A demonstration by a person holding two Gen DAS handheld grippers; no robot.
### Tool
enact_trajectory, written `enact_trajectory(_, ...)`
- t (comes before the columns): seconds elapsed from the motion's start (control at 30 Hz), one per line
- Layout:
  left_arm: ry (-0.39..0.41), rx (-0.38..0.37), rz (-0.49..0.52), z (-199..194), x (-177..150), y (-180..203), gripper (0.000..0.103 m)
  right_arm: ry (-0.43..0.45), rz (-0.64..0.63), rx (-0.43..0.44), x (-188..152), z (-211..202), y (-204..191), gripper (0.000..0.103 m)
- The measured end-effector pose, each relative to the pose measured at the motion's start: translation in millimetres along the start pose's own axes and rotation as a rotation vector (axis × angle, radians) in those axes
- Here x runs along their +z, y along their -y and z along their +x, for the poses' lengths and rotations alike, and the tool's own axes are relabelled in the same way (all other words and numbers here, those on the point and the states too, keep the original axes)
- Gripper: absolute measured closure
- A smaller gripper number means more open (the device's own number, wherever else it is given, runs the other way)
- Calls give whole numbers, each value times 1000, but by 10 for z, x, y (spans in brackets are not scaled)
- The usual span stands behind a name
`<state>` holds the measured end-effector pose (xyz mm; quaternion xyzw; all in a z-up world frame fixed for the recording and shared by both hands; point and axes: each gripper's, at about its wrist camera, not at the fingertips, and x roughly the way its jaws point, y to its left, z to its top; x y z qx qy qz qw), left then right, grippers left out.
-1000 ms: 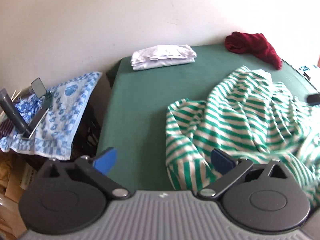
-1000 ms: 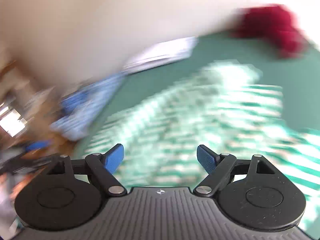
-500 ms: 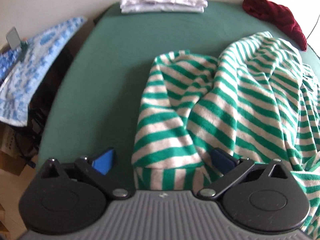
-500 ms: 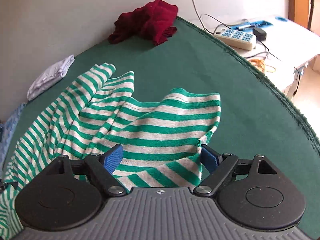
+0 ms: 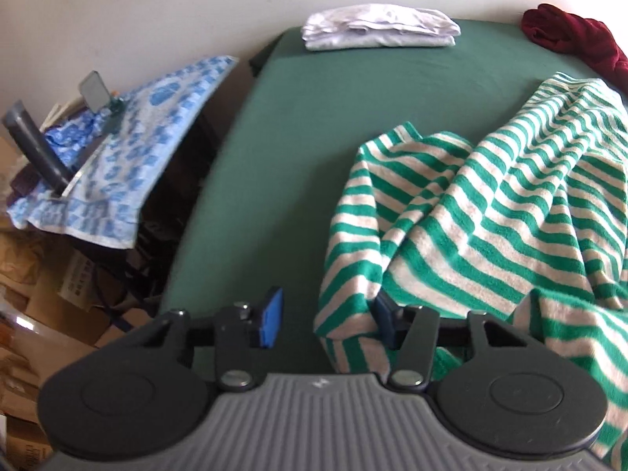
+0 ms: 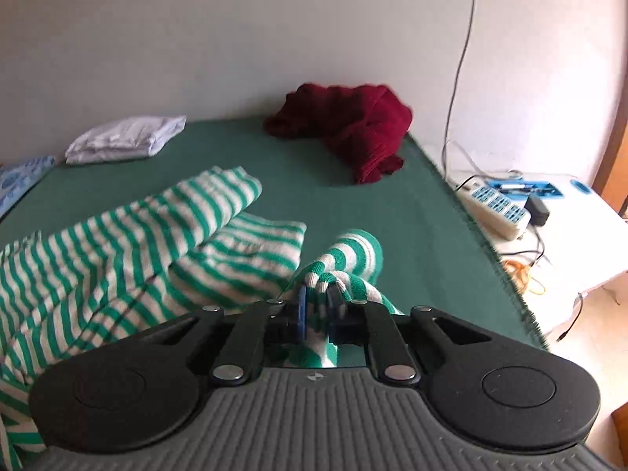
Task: Fold clothes
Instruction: 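Grasp the shirt edge with the right gripper and lay it flat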
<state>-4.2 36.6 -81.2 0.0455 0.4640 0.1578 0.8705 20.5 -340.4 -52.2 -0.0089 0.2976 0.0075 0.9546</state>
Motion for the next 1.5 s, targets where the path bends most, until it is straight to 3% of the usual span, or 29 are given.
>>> enact_trajectory(0.1, -9, -15, -23, -110, -80, -177, 53, 95, 20, -67, 156, -276, 261, 94)
enact_trajectory(0.27, -46, 27, 37, -222, -276, -174, 53, 113, 131, -212, 106, -605, 816, 95)
enact_trajectory(0.3, -51, 32, 44, -250, -308, -179, 53, 75, 131, -237, 46, -614, 890, 95)
enact_trajectory(0.4, -39, 61, 39, -334, -314, -246, 52, -224, 119, -174, -199, -403, 1032, 88)
enact_trajectory(0.47, 8, 58, 13, -412, -189, -293, 46, -359, 146, -134, -298, -314, 1073, 82)
enact_trajectory(0.5, 48, 36, 9, -449, -90, -268, 44, -325, 174, -146, -267, -359, 1083, 79)
enact_trajectory(0.57, 128, -8, 1, -524, 108, -219, 25, -180, 255, -163, -82, -491, 1084, 55)
enact_trajectory(0.63, 202, -60, 1, -558, 305, -122, 17, -53, 333, -102, 130, -512, 982, 42)
enact_trajectory(0.67, 228, -97, 15, -514, 401, -1, 16, -25, 347, -44, 203, -454, 900, 41)
enact_trajectory(0.73, 240, -166, 58, -349, 584, 341, 17, -85, 312, 103, 309, -130, 666, 44)
enact_trajectory(0.8, 212, -206, 108, -140, 732, 639, 20, -159, 259, 161, 338, 256, 394, 48)
enact_trajectory(0.9, 165, -248, 192, 206, 896, 943, 15, -217, 169, 159, 306, 756, 23, 50)
enact_trajectory(1.03, 129, -224, 304, 556, 947, 1250, 11, -281, 49, 98, 218, 1139, -306, 48)
enact_trajectory(1.1, 110, -240, 335, 671, 949, 1349, 16, -273, 24, 59, 195, 1195, -375, 46)
enact_trajectory(1.13, 115, -262, 333, 681, 946, 1364, 25, -269, 15, 62, 203, 1205, -399, 49)
enact_trajectory(1.23, 113, -329, 336, 708, 1001, 1452, 54, -266, 8, 109, 249, 1239, -455, 92)
enact_trajectory(1.33, 131, -297, 353, 759, 1078, 1558, 79, -171, -18, 38, 597, 1313, -443, 93)
enact_trajectory(1.43, 145, -217, 360, 840, 1175, 1574, 81, -76, -44, -33, 946, 1386, -430, 95)
enact_trajectory(1.5, 164, -85, 354, 937, 1234, 1513, 85, -12, -61, -81, 1179, 1435, -421, 96)
